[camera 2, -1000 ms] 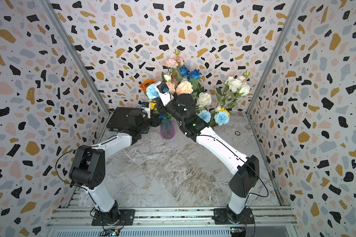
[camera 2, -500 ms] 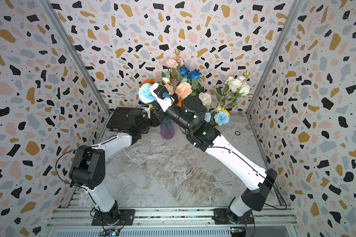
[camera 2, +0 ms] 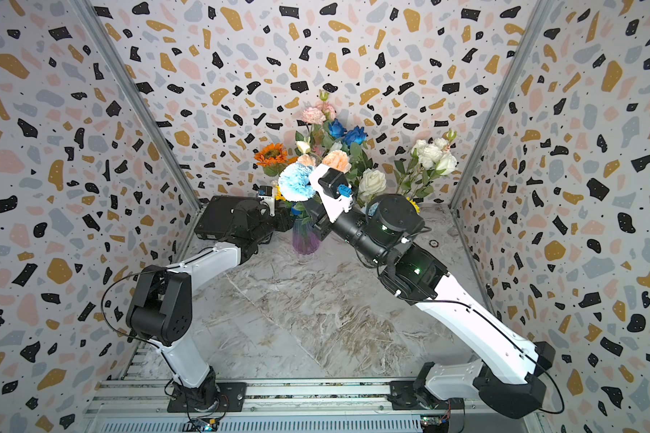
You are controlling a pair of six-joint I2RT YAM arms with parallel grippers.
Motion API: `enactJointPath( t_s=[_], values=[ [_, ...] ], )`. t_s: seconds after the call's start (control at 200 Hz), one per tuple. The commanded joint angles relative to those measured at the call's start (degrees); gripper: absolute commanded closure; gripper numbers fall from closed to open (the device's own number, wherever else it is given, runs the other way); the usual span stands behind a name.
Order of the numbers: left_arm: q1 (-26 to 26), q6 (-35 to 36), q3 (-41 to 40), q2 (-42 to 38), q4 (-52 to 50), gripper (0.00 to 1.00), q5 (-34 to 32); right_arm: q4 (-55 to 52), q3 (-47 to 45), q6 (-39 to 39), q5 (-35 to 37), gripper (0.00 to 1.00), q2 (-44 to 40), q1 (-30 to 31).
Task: Pick out blue flowers from the vase
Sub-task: Place the flower at the center of the board.
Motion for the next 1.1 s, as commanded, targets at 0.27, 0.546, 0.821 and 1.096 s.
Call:
enactJointPath(
  t_s=[0.27,0.546,0.821,1.096],
  values=[
    [-0.15,2.69,0.49,0.30,-6.93,0.37,-1.47,-14.26,-6.38,6.94,15.71,0.73,-13.69,0.23],
    [-0.12,3.82,1.01,-0.24,-7.64,0.37,-1.59,-20.26,-9.49,8.00,31.74,0.78,-21.08,0.23],
    [-0.11,5.00,0.85,-0.83,-8.79,0.37,-2.01,-23.84,-9.85,3.98,46.89,0.84,-28.13,0.23],
    [-0.11,5.28,-0.04,-1.92,-9.05,0.37,-2.08,-24.20,-9.59,-0.32,58.90,1.00,-28.98,0.23]
  ],
)
